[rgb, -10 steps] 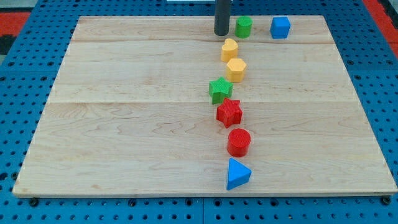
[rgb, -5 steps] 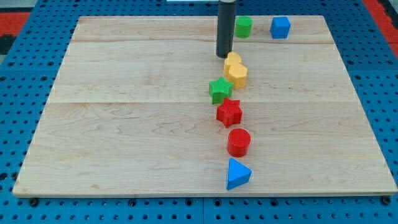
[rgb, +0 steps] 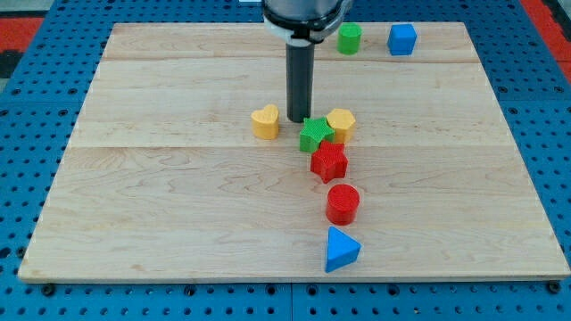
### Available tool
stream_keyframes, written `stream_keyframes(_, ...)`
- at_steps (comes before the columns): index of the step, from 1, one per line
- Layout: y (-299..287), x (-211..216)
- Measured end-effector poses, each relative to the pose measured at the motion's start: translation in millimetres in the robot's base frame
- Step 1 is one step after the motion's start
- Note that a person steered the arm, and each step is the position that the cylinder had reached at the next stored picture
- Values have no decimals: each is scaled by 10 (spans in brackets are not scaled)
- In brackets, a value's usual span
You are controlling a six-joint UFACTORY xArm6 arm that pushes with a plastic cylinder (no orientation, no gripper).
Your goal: Place the yellow blocks near to the green star
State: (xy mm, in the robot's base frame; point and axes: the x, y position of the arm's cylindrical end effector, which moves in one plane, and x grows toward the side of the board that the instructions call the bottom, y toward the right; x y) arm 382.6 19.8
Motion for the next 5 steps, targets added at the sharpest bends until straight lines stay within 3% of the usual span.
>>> stream_keyframes(1,688,-71)
stream_keyframes(2,504,473)
stream_keyframes(3,148,670)
stream_keyframes(5,282,859)
